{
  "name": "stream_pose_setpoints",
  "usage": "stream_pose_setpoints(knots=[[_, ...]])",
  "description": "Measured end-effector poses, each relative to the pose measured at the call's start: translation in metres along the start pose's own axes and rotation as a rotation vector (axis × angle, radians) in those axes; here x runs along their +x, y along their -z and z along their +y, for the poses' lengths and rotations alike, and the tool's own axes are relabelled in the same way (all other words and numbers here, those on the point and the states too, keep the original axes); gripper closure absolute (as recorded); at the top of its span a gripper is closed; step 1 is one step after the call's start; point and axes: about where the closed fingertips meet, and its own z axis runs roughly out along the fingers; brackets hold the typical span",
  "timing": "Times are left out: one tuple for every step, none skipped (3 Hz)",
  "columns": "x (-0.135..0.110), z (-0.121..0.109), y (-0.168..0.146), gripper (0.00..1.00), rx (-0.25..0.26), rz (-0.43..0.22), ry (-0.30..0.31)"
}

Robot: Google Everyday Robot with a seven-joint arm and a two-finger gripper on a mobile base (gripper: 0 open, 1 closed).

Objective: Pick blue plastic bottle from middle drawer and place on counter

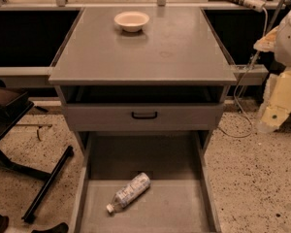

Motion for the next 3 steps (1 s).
stream_pose_setpoints(knots=[[-0.001, 0.0, 0.001, 0.0, 0.005, -0.005, -0.001], [-0.014, 0.005, -0.022, 0.0, 0.003, -0.069, -0.01], [-0.06, 0.038, -0.073, 0.0, -0.028, -0.17, 0.018]])
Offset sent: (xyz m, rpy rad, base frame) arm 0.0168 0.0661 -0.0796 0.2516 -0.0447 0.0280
